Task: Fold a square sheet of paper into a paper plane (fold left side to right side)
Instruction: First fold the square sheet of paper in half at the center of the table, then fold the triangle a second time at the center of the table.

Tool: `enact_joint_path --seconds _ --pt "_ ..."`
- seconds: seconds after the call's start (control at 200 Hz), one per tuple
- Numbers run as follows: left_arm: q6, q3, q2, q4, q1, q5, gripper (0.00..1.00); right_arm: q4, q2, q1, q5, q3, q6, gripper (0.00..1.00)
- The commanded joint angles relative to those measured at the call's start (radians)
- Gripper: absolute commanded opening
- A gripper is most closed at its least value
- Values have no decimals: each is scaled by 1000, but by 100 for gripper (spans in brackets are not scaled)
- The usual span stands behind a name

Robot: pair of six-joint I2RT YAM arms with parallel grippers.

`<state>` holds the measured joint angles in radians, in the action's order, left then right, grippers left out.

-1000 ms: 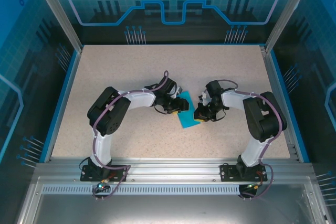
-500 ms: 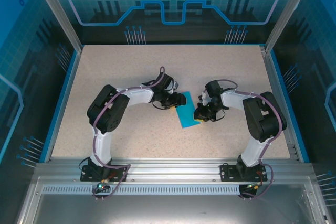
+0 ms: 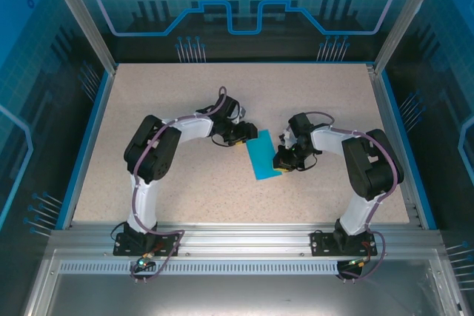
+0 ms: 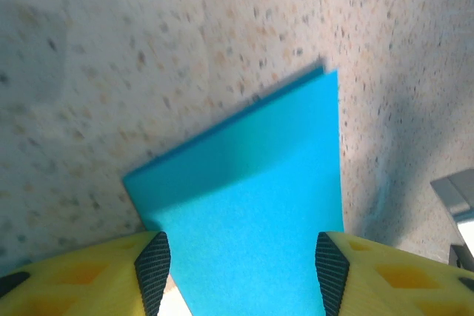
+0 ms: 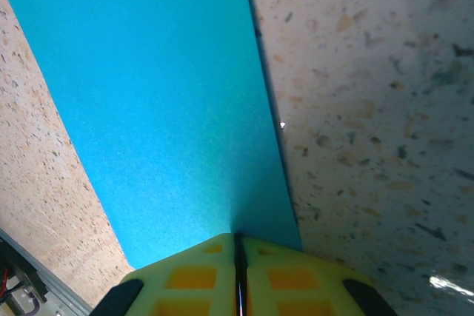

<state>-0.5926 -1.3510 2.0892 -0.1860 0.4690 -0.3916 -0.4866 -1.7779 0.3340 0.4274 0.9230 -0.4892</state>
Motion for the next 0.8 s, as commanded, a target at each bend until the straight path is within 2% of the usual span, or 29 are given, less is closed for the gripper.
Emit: enact_joint_path --seconds 0.0,0.19,0.38,0.495,0.64,0.795 --pt "52 -46 62 -53 -43 104 60 -86 -77 35 -137 -49 4 10" --pt "61 -94 93 -70 -50 114 59 -77 -70 40 -127 -49 1 10" --pt "77 -71 22 -71 -60 115 60 19 2 39 -24 -49 1 14" --pt "86 -11 -82 -65 -71 136 61 33 89 38 -1 -6 14 29" --pt "79 103 -240 -44 -72 138 61 -20 180 12 -53 40 81 48" --pt "25 221 -331 5 -35 65 61 -67 169 -33 -73 75 145 59"
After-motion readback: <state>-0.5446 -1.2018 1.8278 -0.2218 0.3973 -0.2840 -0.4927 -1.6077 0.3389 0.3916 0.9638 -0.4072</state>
